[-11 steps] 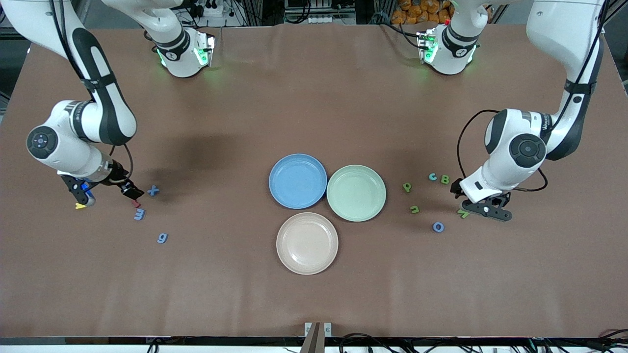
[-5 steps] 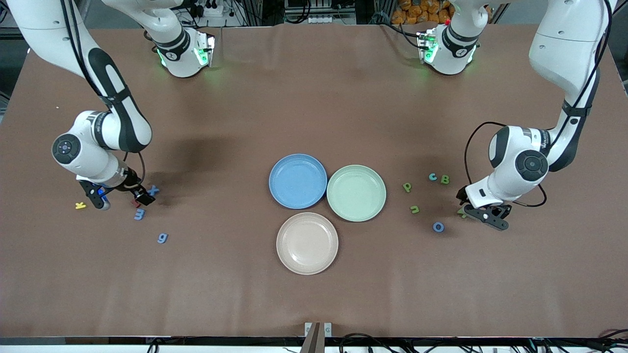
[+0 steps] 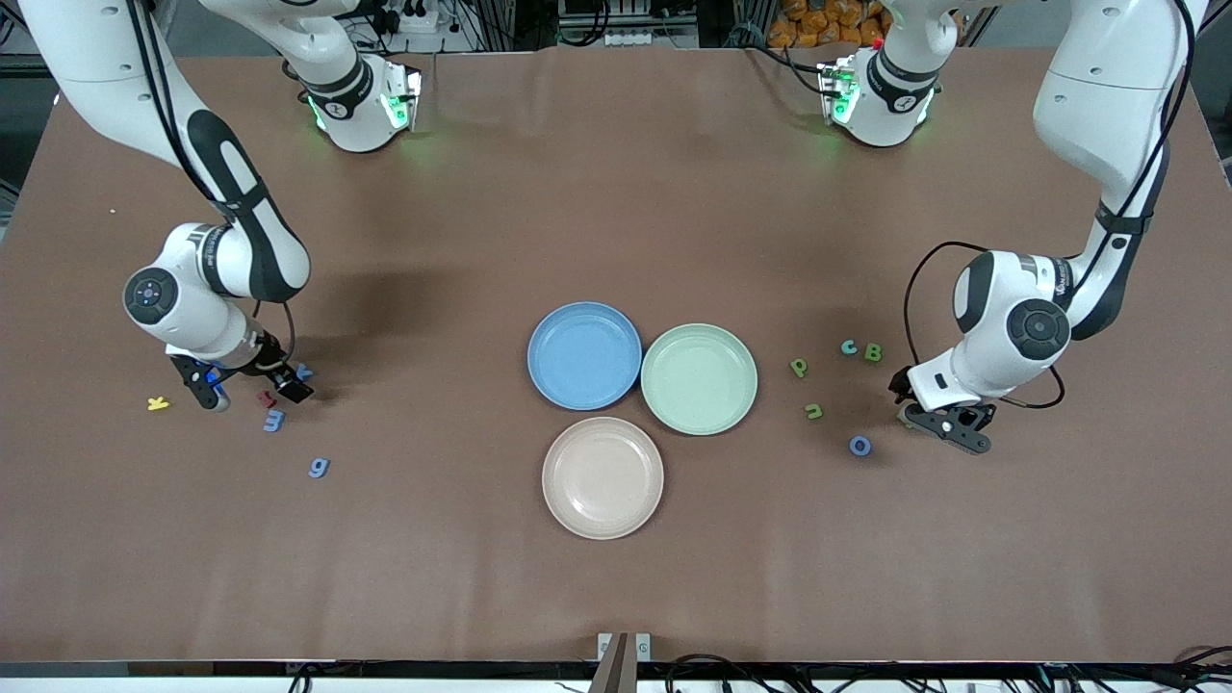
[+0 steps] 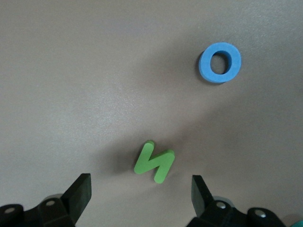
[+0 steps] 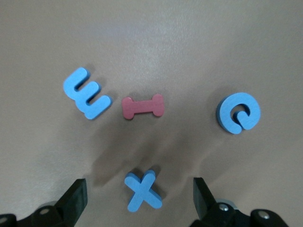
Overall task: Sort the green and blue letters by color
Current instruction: 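Grasp the blue X with the right gripper while the left gripper grasps green N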
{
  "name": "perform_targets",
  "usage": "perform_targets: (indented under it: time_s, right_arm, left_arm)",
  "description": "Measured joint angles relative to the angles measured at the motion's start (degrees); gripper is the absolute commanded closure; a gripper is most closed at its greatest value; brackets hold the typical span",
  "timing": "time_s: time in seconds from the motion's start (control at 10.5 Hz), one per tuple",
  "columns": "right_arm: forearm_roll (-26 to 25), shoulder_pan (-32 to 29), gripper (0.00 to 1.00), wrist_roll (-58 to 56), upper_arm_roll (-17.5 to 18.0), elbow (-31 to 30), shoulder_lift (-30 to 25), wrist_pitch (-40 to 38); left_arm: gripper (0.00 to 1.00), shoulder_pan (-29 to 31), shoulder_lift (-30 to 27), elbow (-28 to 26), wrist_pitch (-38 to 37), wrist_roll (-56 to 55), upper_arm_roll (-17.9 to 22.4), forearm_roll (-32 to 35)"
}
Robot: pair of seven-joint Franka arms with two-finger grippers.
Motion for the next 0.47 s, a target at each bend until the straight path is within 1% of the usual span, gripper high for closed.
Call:
perform_targets:
  time_s: [0.09,0.19,0.28,0.47]
  right_arm:
    - [0.00,0.00,0.32,0.00,0.17,-0.69,0.39,1.23]
    - [0.00,0.00,0.53,0.00,0.36,-1.13,0.64,1.71]
    - [0.00,0.00,0.70,-0.01,0.53,-1.18,0.55,2.10]
    - [0.00,0.00,1.00,-0.03,0.87,-1.17,0.07,2.14]
  left_arm:
    - [0.13,0.01,0.21,0.00,0.00,0.00,-0.01,-0.05]
    - [0.14,0.06,0.49,0.00,0.00,0.00,-0.08,-0.09]
    - [0.14,0.14,0.82,0.00,0.00,0.00,-0.37,-0.10]
    - [0.15,1.34,1.28,0.01,0.00,0.00,-1.95,-0.53]
